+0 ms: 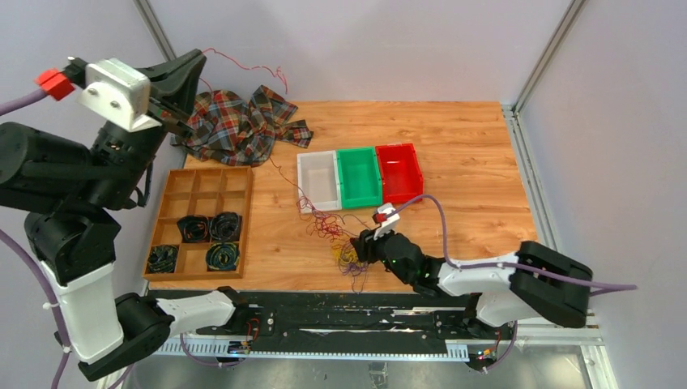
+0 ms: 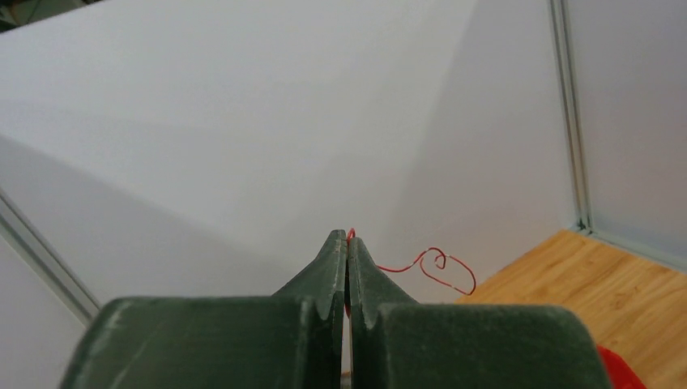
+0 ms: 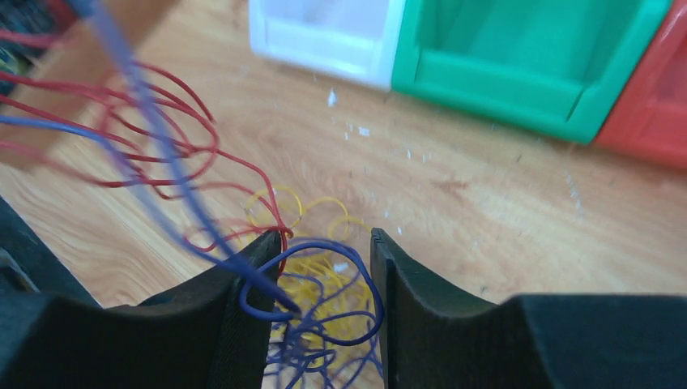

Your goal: Untangle the cables

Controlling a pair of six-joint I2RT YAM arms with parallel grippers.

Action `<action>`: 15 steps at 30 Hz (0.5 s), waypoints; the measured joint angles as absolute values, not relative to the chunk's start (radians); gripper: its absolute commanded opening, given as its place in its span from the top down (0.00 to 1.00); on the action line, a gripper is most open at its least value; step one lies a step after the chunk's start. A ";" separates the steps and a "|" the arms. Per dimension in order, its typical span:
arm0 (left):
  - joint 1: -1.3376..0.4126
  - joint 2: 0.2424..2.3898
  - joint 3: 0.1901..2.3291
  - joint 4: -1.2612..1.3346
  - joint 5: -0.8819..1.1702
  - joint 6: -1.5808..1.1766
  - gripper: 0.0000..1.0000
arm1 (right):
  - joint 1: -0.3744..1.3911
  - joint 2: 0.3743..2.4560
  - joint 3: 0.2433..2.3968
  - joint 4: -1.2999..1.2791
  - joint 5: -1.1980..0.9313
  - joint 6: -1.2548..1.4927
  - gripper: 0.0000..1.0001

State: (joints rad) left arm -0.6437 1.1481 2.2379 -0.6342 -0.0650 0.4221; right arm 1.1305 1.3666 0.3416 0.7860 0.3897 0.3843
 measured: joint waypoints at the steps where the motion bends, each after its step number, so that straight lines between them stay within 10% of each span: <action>1: -0.644 1.142 2.213 -0.630 -0.065 0.418 1.00 | 1.131 1.333 0.341 0.778 0.398 0.378 0.46; 15: -0.644 1.065 1.860 -0.702 -0.037 0.403 1.00 | 1.130 1.103 0.439 0.559 0.392 0.258 0.24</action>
